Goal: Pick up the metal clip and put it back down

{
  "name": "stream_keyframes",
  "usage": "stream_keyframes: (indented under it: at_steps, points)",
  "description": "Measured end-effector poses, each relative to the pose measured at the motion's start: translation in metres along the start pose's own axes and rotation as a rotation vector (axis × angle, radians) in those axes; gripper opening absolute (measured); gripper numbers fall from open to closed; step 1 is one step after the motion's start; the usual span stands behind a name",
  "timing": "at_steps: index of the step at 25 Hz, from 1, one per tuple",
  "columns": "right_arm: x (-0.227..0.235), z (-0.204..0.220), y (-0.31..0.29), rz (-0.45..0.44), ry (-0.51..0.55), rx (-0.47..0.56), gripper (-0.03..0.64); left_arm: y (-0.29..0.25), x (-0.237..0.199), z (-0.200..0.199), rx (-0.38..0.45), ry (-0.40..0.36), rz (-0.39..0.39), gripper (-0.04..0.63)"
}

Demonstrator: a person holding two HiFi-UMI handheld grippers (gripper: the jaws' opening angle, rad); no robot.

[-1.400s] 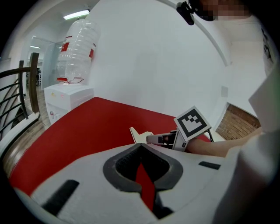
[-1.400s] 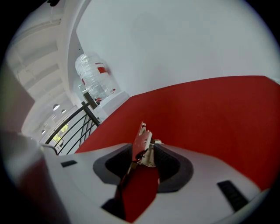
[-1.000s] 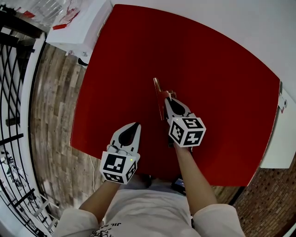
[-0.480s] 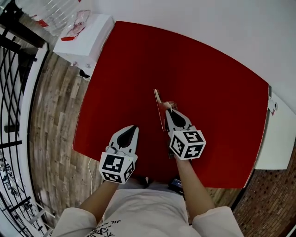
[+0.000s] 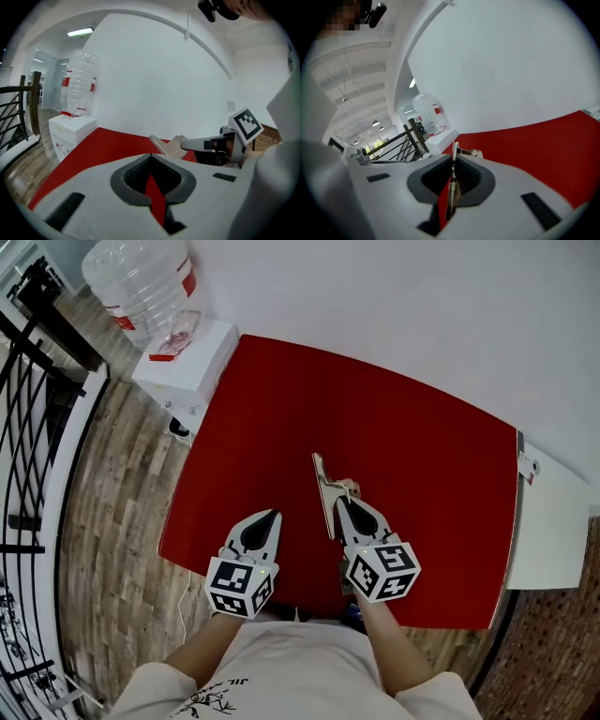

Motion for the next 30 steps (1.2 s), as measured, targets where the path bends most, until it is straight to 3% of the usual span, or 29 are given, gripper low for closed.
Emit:
stream_keyframes:
  at_steps: [13, 30]
  points:
    - [-0.032, -0.011, 0.072, -0.008, 0.013, 0.061, 0.02, 0.045, 0.032, -0.016, 0.077, -0.044, 0.015, 0.005]
    - [-0.043, -0.01, 0.086, -0.036, 0.032, 0.072, 0.02, 0.063, 0.046, -0.013, 0.101, -0.038, -0.001, 0.005]
Point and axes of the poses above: the fingertips, and each gripper's own axes: y backward along the fingers, x to its right, z out of its underside, the point moved 9 cm from there along y, backward along the fingers, and after that the axes turned 5 degrees about y, right-handed, at the moved point
